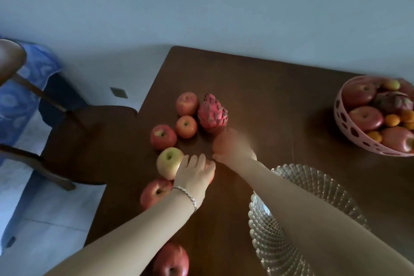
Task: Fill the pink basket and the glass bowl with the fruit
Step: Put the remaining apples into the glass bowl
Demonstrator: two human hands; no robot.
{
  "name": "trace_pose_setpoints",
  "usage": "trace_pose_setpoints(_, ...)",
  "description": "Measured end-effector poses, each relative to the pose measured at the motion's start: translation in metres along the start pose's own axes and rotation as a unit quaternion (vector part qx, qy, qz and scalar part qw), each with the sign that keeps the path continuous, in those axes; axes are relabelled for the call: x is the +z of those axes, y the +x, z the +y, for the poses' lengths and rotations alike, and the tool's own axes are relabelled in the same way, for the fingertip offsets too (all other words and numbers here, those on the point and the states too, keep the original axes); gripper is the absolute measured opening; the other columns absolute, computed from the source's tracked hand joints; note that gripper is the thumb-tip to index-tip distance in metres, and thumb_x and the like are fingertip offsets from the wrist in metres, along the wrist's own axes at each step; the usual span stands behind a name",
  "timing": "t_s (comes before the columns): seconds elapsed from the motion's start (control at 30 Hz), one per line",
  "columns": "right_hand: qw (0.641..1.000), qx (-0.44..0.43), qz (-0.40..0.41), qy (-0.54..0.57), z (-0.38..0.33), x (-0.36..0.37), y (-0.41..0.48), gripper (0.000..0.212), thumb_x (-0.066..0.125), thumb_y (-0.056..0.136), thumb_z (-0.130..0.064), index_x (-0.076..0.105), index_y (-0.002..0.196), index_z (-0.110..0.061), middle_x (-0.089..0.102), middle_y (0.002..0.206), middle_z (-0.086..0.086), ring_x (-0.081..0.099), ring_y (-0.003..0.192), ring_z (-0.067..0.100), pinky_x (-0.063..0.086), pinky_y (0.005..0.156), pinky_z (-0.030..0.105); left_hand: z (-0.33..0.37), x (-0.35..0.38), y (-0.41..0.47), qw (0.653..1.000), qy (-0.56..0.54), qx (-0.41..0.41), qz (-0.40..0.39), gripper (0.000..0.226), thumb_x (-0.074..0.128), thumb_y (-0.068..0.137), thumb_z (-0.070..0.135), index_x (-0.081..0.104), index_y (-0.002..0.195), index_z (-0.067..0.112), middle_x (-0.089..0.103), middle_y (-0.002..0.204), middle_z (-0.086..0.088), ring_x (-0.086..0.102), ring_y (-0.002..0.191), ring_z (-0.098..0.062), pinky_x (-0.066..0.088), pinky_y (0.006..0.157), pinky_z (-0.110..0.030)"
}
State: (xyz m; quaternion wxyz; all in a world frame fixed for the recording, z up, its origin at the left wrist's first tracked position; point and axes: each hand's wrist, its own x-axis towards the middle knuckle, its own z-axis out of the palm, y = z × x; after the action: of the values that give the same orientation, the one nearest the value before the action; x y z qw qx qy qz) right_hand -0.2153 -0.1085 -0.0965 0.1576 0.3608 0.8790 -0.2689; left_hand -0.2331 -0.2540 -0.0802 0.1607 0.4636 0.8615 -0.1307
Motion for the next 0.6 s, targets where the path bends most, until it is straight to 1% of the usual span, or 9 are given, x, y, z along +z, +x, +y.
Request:
trace_pose_setpoints(0.1, 0.998, -0.035, 0.042, 0.032, 0.013, -0.006, -0.009, 0.087, 0.076, 0.064, -0.044, 0.030, 0.135, -0.026, 0.045, 0.125, 0.005, 0.055, 0.109, 0.027, 0.051, 0.086, 0.038, -0.001, 0.002, 0.006, 1.000, -0.008, 0.000, -0.023, 0.074, 0.058, 0.086, 0.011, 0.016, 0.146, 0.018, 0.014, 0.153, -0.024, 0.019, 0.140, -0.036, 0.008, 0.117, -0.044)
trace_pose_setpoints(0.13, 0.996, -0.048, 0.063, 0.051, 0.020, -0.009, -0.016, 0.086, 0.078, 0.062, -0.043, 0.031, 0.133, -0.027, 0.043, 0.123, 0.004, 0.055, 0.106, 0.025, 0.052, 0.085, 0.038, -0.001, -0.001, 0.006, 1.000, -0.018, 0.003, -0.015, 0.072, 0.059, 0.085, 0.011, 0.020, 0.146, 0.018, 0.017, 0.151, -0.026, 0.022, 0.139, -0.036, 0.010, 0.118, -0.043)
trace_pose_setpoints(0.2, 0.986, -0.056, 0.100, 0.120, 0.038, -0.018, -0.035, 0.087, 0.081, 0.061, -0.039, 0.031, 0.131, -0.025, 0.036, 0.120, 0.000, 0.052, 0.100, 0.019, 0.052, 0.086, 0.034, 0.001, -0.005, 0.005, 0.999, -0.020, 0.010, 0.048, 0.077, 0.079, 0.067, 0.020, 0.044, 0.135, 0.019, 0.042, 0.136, -0.029, 0.045, 0.125, -0.038, 0.030, 0.111, -0.041)
trace_pose_setpoints(0.23, 0.980, -0.053, 0.113, 0.152, 0.051, -0.023, -0.046, 0.088, 0.083, 0.061, -0.037, 0.030, 0.130, -0.024, 0.032, 0.118, -0.003, 0.048, 0.099, 0.016, 0.050, 0.086, 0.031, 0.002, -0.008, 0.003, 0.999, -0.023, 0.001, 0.050, 0.083, 0.089, 0.048, 0.027, 0.057, 0.124, 0.021, 0.055, 0.122, -0.027, 0.057, 0.109, -0.037, 0.042, 0.101, -0.040)
trace_pose_setpoints(0.3, 0.976, -0.038, 0.115, 0.182, 0.082, -0.033, -0.068, 0.088, 0.085, 0.060, -0.033, 0.029, 0.129, -0.024, 0.028, 0.118, -0.004, 0.042, 0.104, 0.013, 0.046, 0.087, 0.026, 0.004, -0.007, 0.000, 0.997, -0.041, -0.013, 0.068, 0.090, 0.091, 0.013, 0.034, 0.072, 0.100, 0.024, 0.068, 0.093, -0.017, 0.068, 0.078, -0.029, 0.056, 0.075, -0.038)
trace_pose_setpoints(0.37, 0.977, -0.004, 0.091, 0.191, 0.116, -0.037, -0.091, 0.089, 0.085, 0.060, -0.031, 0.029, 0.129, -0.025, 0.029, 0.120, -0.004, 0.039, 0.109, 0.014, 0.046, 0.090, 0.030, 0.007, -0.004, -0.004, 0.989, -0.077, -0.029, 0.121, 0.089, 0.086, 0.003, 0.034, 0.073, 0.090, 0.021, 0.068, 0.080, -0.014, 0.067, 0.065, -0.027, 0.056, 0.057, -0.036)
trace_pose_setpoints(0.43, 0.980, 0.039, 0.067, 0.185, 0.150, -0.035, -0.113, 0.092, 0.085, 0.060, -0.031, 0.028, 0.132, -0.023, 0.033, 0.123, -0.001, 0.040, 0.112, 0.016, 0.046, 0.094, 0.036, 0.022, -0.015, -0.011, 0.981, -0.139, -0.043, 0.125, 0.086, 0.089, 0.019, 0.029, 0.068, 0.103, 0.019, 0.064, 0.096, -0.017, 0.066, 0.079, -0.034, 0.055, 0.064, -0.040)
trace_pose_setpoints(0.53, 0.984, 0.053, 0.046, 0.161, 0.186, -0.023, -0.133, 0.093, 0.086, 0.057, -0.035, 0.031, 0.132, -0.023, 0.038, 0.130, 0.001, 0.044, 0.110, 0.015, 0.049, 0.094, 0.033, 0.049, -0.039, -0.021, 0.963, -0.220, -0.051, 0.145, 0.078, 0.078, 0.061, 0.027, 0.045, 0.132, 0.027, 0.042, 0.131, -0.010, 0.042, 0.118, -0.034, 0.042, 0.093, -0.037)
trace_pose_setpoints(0.6, 0.987, 0.034, 0.036, 0.156, 0.198, -0.016, -0.141, 0.091, 0.085, 0.057, -0.038, 0.033, 0.130, -0.026, 0.038, 0.129, -0.003, 0.046, 0.108, 0.013, 0.050, 0.092, 0.029, 0.070, -0.048, -0.027, 0.955, -0.252, -0.049, 0.146, 0.077, 0.073, 0.068, 0.028, 0.038, 0.136, 0.030, 0.035, 0.136, -0.007, 0.035, 0.121, -0.030, 0.037, 0.098, -0.034)
